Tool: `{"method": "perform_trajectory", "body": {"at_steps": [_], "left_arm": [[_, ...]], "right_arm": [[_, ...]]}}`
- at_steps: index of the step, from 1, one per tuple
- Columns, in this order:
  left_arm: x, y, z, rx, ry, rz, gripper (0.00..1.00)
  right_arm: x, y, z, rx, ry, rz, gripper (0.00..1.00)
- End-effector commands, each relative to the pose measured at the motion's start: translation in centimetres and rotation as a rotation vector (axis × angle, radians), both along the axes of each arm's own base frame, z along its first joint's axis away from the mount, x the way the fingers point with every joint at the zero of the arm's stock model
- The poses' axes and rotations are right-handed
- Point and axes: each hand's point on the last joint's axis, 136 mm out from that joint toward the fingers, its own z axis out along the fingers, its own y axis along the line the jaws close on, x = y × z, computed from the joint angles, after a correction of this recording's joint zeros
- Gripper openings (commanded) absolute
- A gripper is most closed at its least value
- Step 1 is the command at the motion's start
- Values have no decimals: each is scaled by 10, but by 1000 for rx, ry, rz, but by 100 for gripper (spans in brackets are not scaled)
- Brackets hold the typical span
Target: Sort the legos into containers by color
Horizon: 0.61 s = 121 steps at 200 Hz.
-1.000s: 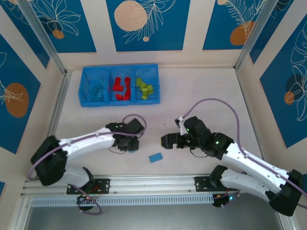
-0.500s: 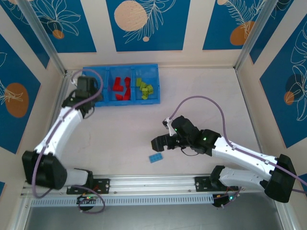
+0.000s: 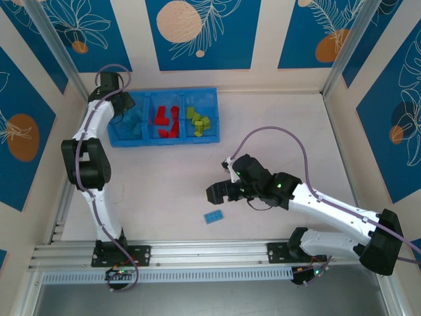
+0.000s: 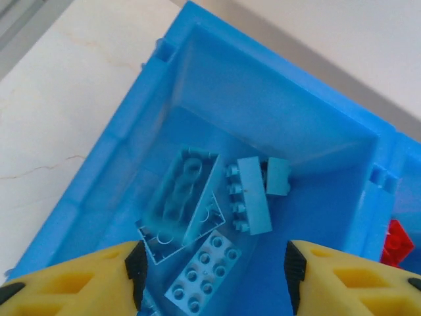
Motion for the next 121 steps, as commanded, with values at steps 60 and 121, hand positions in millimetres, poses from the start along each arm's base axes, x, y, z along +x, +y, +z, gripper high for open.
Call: {"method": "perform_trajectory", "body": {"at_steps": [60,121], "left_arm": [[-119,-86,101,-217,-209,-163,43],[-261,-218,74,-141,-241,-620,38]], "right_arm": [[19,-1,4,-16,-10,-95,95],[33,-30,-4,-50,-20,-222,95]]}}
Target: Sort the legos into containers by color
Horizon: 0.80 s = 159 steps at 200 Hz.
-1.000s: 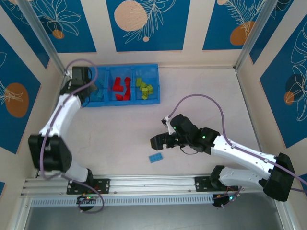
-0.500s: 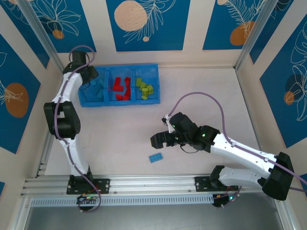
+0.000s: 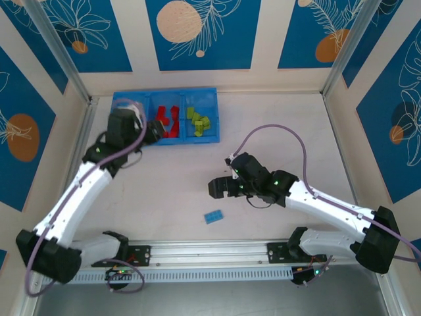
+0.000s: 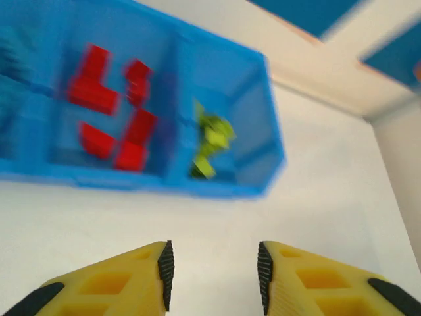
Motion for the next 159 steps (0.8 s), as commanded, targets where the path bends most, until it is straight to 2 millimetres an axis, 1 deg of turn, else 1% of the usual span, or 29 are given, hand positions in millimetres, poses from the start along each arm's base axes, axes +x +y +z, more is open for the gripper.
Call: {"method": "perform_trajectory", "body": {"at_steps": [1,19,44,54,62,77,91,110,124,136,148,159], "left_arm": [[-36,-29,-35,80,8,-138,38],[-70,-58,-57,149,-2,-310,43],[-105,-91,-80,239,-11,-512,49],[-118,-105,-89,278,-15,-589,50],[-127,-116,-99,311,-12,-640,52],[-141,-135,-118,368,4,-736,60],[-152,-151,-141,425,42,-809,66],[-169,-171,-166,487,85,-914,72],[-178,-179,-184,558,115,-963,76],[-181,-181,-198,621,136,-977,80],[-181,-180,-210,665,154,-978,84],[-179,-178,-220,701,169,-973,84]], "right_arm": [[10,-15,8,8,-23,-85,95],[17,-28,5,18,-12,-143,96],[29,-49,0,63,39,-242,96],[32,-57,0,84,58,-272,96],[34,-63,1,94,63,-296,96],[35,-73,4,98,59,-325,96],[34,-80,7,99,48,-341,96],[31,-88,9,99,42,-359,96],[28,-92,9,105,42,-367,96],[25,-95,9,108,43,-372,96],[23,-98,6,109,48,-380,96],[22,-99,5,115,52,-387,96]]}}
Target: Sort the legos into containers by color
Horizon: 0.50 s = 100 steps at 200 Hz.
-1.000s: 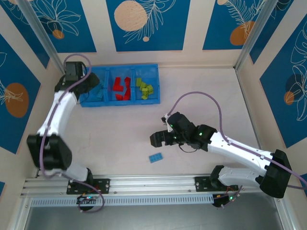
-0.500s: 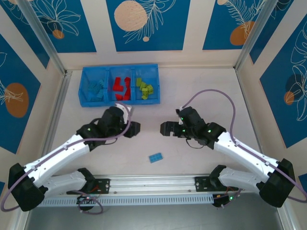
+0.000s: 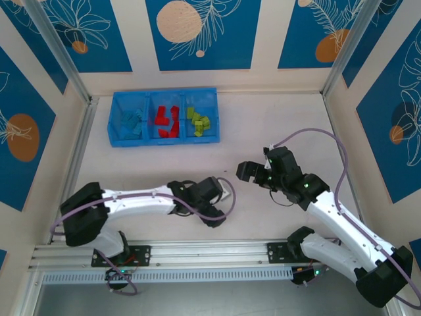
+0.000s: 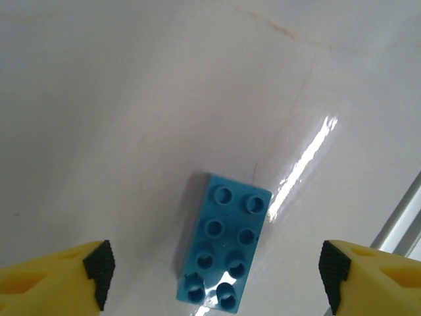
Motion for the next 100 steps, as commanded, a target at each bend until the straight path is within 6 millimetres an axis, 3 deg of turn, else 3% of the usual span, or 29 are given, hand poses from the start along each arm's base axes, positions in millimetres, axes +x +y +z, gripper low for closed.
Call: {"method": "perform_trajectory", "body": {"at_steps": [1,63,100], "left_arm": [[5,0,-7,73,-49,-30,84],[-5,6,-50,220,-6,-97,72],[-9,6,-61,217,9,-92,43]], "right_arm": [[-12,-5,-12,11,52,-10,96],[-13,-8,-11,19,53,-16,96],[-12,-6,-11,32,54,-14,96]]}}
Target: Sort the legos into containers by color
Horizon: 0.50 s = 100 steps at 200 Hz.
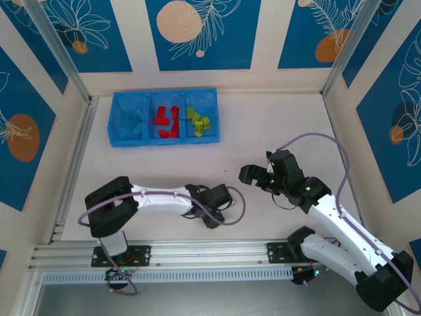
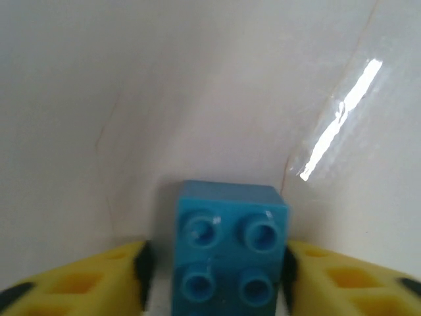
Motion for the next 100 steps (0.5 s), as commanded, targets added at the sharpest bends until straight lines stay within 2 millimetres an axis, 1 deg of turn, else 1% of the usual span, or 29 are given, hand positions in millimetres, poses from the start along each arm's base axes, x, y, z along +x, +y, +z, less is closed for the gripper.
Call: {"method": "perform_trajectory", "body": {"at_steps": [1,14,22,36,56,71,81,100], "left_arm": [[-6,6,-13,41,15,-16,43],[-7,5,-10,16,8,-15,39],[-5,4,-4,-10,-5,-12,37],[1,5,9,-49,-48,6,34],[18,12,34,-104,-118,64,31],[33,21,54,-171,-138,143,31],[47,31,66,-224,-144,215,30],[73,54,91,-360,-134,364,30]], "right_arm": [[-3,1,0,24,14,0,96],[-4,1,0,24,17,1,96],[-4,1,0,25,18,2,96],[-5,2,2,32,17,7,96],[-7,7,8,60,10,31,96],[-9,17,16,108,-10,84,96],[-12,27,23,149,-26,131,96],[-22,51,38,238,-72,254,95]]}}
